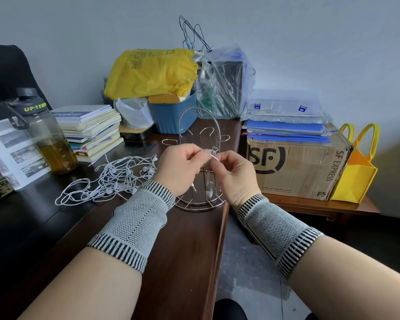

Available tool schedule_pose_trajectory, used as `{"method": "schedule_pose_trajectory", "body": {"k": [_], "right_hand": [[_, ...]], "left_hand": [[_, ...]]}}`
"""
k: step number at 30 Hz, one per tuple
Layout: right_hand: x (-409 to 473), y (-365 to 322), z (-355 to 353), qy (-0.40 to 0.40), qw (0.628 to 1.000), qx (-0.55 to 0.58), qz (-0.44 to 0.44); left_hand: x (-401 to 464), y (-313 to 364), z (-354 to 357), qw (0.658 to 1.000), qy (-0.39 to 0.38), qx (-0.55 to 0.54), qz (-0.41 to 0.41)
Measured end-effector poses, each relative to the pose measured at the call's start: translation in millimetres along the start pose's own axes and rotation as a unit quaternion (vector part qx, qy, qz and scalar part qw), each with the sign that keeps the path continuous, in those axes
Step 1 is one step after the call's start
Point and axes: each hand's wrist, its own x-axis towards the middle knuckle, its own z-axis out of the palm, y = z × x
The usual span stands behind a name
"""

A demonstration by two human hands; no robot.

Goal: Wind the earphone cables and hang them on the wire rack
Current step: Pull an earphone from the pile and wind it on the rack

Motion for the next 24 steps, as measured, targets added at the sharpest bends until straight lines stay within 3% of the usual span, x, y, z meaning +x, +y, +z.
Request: {"method": "schedule_pose_trajectory", "body": {"k": [8,11,16,19,24], "right_hand": [[1,3,5,0.019,1.0,0.009,0.016],[2,2,6,0.015,1.0,0.006,0.026],[5,-3,10,0.017,0.998,-0.038,0.044],[11,-9,9,0.027,0.994,-0.084,0.06],[18,-15,8,0.02,0.987,-0.14,0.074]], "left_hand": [[1,-2,-1,0.988,0.032,-0.141,-0.053],[3,1,1,0.986,0.058,-0.141,-0.074],[7,9,6,0.987,0.132,-0.01,-0.09],[5,13,8,0.98,0.122,0.139,-0.072],[5,7,2,0.955,0.1,0.278,-0.03]]}}
